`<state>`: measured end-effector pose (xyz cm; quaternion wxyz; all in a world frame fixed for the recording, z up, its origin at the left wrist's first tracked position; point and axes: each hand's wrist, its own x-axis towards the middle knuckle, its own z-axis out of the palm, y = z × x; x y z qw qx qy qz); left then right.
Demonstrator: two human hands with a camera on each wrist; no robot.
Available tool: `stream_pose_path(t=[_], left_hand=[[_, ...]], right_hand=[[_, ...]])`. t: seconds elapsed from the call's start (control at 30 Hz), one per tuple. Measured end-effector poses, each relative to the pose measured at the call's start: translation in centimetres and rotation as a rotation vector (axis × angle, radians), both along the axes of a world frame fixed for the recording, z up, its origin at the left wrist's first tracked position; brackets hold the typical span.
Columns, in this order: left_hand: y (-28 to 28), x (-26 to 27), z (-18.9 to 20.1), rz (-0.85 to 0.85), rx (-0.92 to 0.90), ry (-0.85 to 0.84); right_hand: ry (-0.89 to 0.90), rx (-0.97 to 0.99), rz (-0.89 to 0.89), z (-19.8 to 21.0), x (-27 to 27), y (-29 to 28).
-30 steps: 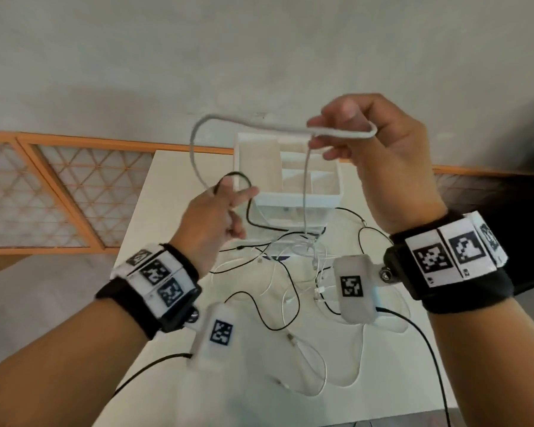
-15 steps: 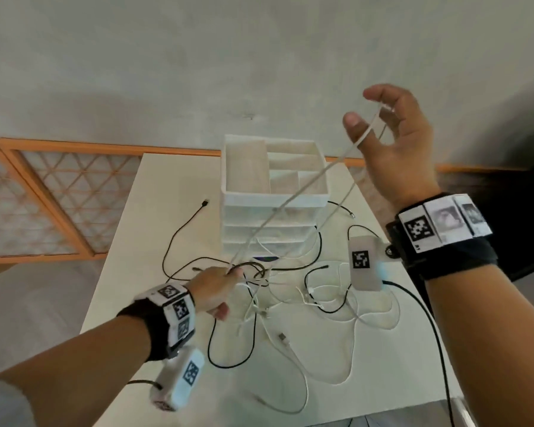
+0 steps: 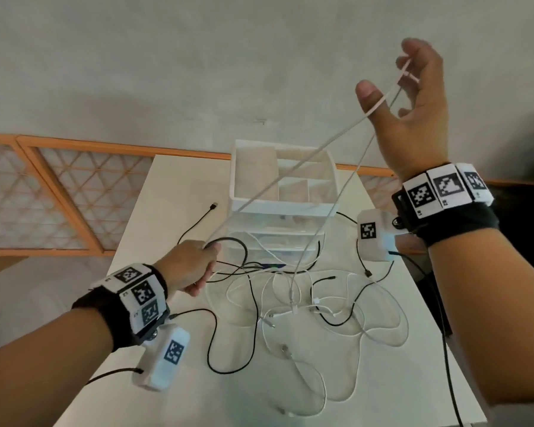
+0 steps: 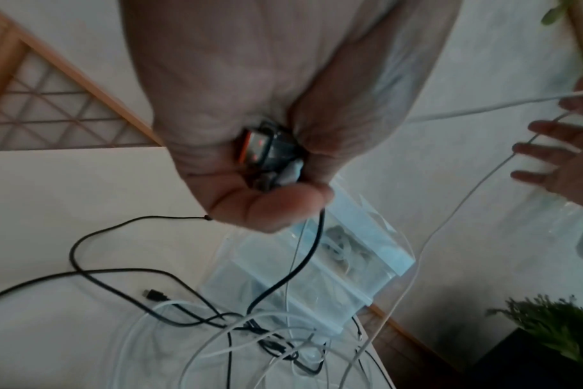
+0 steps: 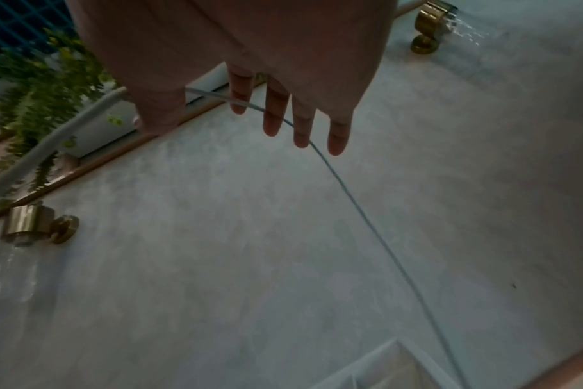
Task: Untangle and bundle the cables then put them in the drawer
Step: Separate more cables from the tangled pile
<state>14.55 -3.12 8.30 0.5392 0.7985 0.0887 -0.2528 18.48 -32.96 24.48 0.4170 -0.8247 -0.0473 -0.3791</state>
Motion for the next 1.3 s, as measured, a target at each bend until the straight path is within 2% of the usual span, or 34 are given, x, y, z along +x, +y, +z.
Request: stream_pose_path(t=[0.13,0.2,0.3,0.47,0.6,0.67,0.73,0.8,0.87,0.93,1.03,1.13,1.23,1.3], left_hand=[[-0.7,0.8,0.8,0.151,-0.116,-0.057],[-1.4,0.9,1.3,0.159,-0.191,-0.061],[-2.8,1.2,1.5,0.09,-0.251,-0.09],[-6.5,1.7,0.9,-0.039,-0.278,-0.15],[-9.6,1.5,-0.3,-0.139,-0.191,-0.141],[-9.8,1.6,-0.6,-0.159,-0.125,-0.14],[-9.4,1.8,-0.8,-0.159,-0.067,-0.149],[-8.4,2.2,-0.9,-0.147,0.0,-0.176],[-7.5,2.6,-1.1,-0.162,0.055,-0.202],[-6.9,2.8,-1.3,-0.19,0.055,-0.186],[-6.4,2.7,-1.5,-0.244,0.015,-0.117],[-6.2,2.2,-1.5,-0.212,-0.024,-0.084],[-5.4,1.8,-1.0,-0.158,-0.053,-0.088],[-4.5,1.6,0.2,-0.105,-0.141,-0.102]], right_hand=[[0.188,0.008,-0.101,-1.5,0.9,-0.8],[0.199,-0.03,-0.101,-2.1,1.1,-1.3],[0.135,-0.016,-0.06,-0.9,1.7,-1.6],[-0.115,0.011,0.036,2.7,2.9,-1.6],[-0.185,-0.093,-0.03,3.7,3.8,-1.9],[-0.136,-0.161,-0.088,3.6,4.0,-2.9],[0.025,-0.203,-0.182,3.0,4.4,-4.2],[0.212,-0.172,-0.296,1.9,4.7,-5.6],[0.293,-0.125,-0.333,0.8,4.9,-6.5],[0.271,-0.091,-0.251,0.0,5.0,-6.6],[0.131,-0.061,-0.089,0.4,5.0,-5.7],[0.016,-0.084,0.028,1.4,5.2,-4.8],[0.095,-0.124,0.038,0.3,5.5,-5.1],[0.287,-0.18,-0.044,-2.4,5.3,-6.0]])
